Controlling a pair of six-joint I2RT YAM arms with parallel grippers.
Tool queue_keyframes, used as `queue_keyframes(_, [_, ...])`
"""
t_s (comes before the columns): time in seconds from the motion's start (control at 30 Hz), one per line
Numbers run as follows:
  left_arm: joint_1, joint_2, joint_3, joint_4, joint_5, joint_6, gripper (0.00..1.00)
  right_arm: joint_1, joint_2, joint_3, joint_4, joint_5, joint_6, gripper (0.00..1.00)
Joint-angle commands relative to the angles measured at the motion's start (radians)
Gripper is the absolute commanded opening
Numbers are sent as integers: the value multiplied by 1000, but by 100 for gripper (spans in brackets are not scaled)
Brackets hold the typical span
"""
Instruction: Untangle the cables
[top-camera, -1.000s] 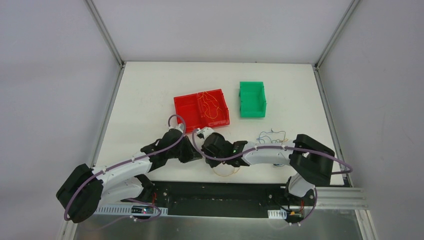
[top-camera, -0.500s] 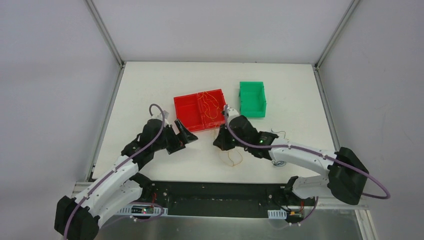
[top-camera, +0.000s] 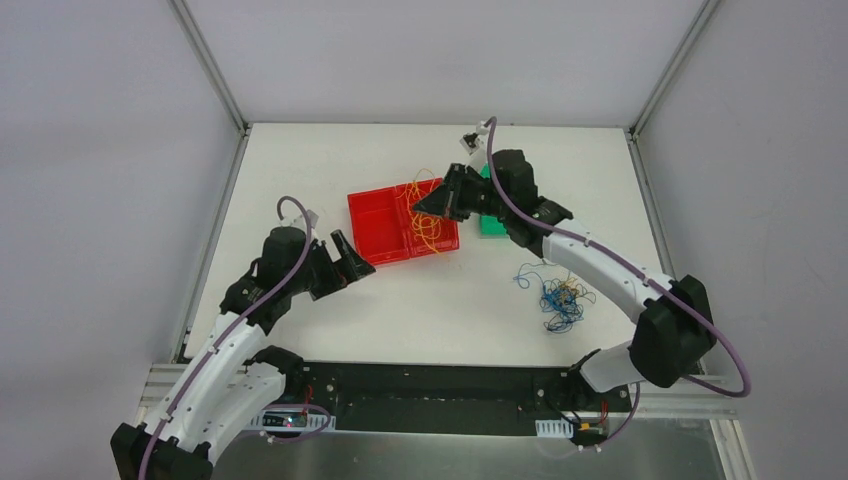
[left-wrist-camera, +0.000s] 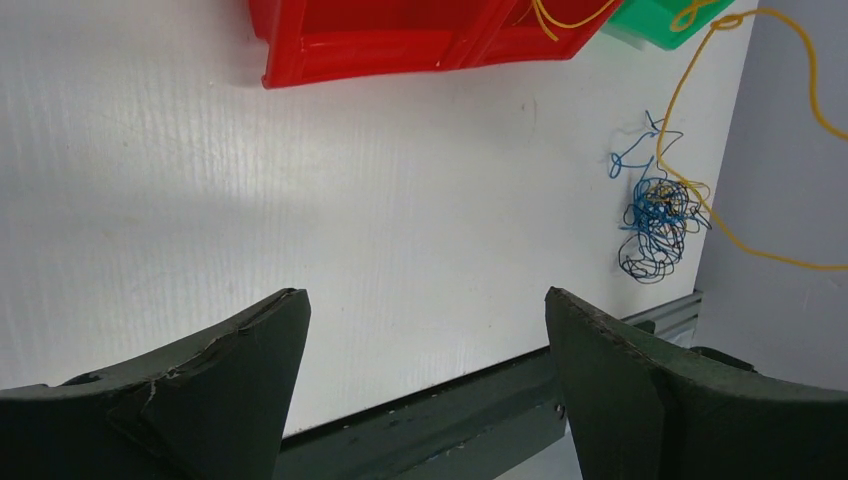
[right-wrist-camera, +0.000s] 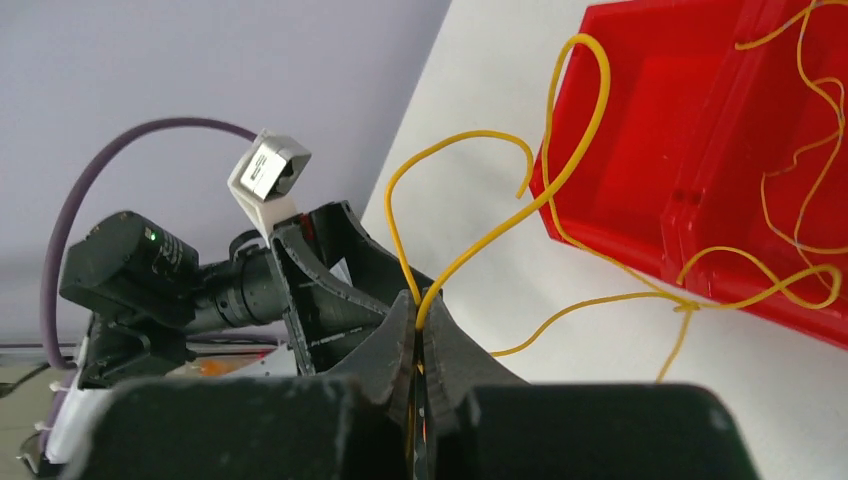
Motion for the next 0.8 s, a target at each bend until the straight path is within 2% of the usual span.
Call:
queue_keyframes(0.0, [23,0,85,-45,-44,91,91,-58,97,87,144,-141,115,0])
queue_keyframes(0.43, [101,216,215,-24,-93,211,90,-142,339,176,150,-96,-28,0])
queue_keyframes(0.57, [135,275,202,35,-60,193,88,-143,428,159,206,-58,-83,0])
queue_keyframes(0.77, [141,318,178,99,-66,150,87,-143,516,200,112,71,-150,0])
